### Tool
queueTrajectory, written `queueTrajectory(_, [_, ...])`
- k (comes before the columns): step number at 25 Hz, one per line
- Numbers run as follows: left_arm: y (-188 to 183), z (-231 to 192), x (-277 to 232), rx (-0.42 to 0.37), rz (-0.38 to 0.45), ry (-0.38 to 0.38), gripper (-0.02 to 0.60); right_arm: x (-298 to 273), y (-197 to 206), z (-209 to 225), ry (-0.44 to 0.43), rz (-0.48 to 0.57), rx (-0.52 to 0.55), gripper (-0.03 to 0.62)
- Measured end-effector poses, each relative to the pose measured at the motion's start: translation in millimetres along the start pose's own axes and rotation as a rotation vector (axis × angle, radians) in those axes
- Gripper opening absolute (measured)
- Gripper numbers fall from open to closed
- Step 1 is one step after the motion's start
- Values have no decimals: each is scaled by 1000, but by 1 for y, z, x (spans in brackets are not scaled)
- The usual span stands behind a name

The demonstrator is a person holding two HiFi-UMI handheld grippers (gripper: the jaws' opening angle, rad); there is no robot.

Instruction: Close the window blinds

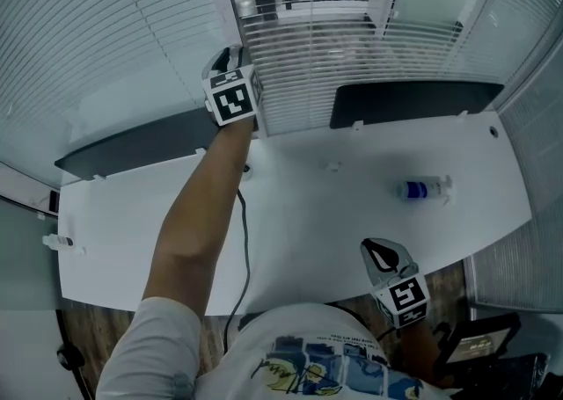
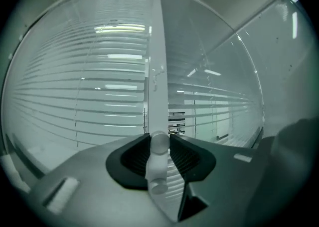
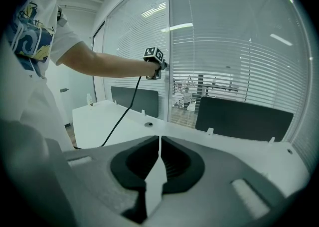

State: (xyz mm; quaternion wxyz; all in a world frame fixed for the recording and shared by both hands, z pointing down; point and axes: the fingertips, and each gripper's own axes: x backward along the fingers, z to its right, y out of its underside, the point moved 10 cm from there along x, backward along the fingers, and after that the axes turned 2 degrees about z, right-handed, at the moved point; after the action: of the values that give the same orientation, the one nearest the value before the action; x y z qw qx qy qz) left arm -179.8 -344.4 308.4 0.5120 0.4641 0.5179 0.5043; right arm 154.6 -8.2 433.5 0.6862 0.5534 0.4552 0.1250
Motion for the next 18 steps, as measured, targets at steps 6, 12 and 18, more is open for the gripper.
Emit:
queueTrajectory(6, [0, -5, 0, 177, -10, 8, 130, 0, 0, 0, 2, 0, 4, 6])
queueTrajectory(12, [1, -6, -1, 129, -28, 21, 135, 0, 1, 1, 5, -1, 3, 6])
queueTrajectory(18, [-2, -3, -3, -124, -34, 7, 153, 1, 2, 3, 11, -7, 4, 6])
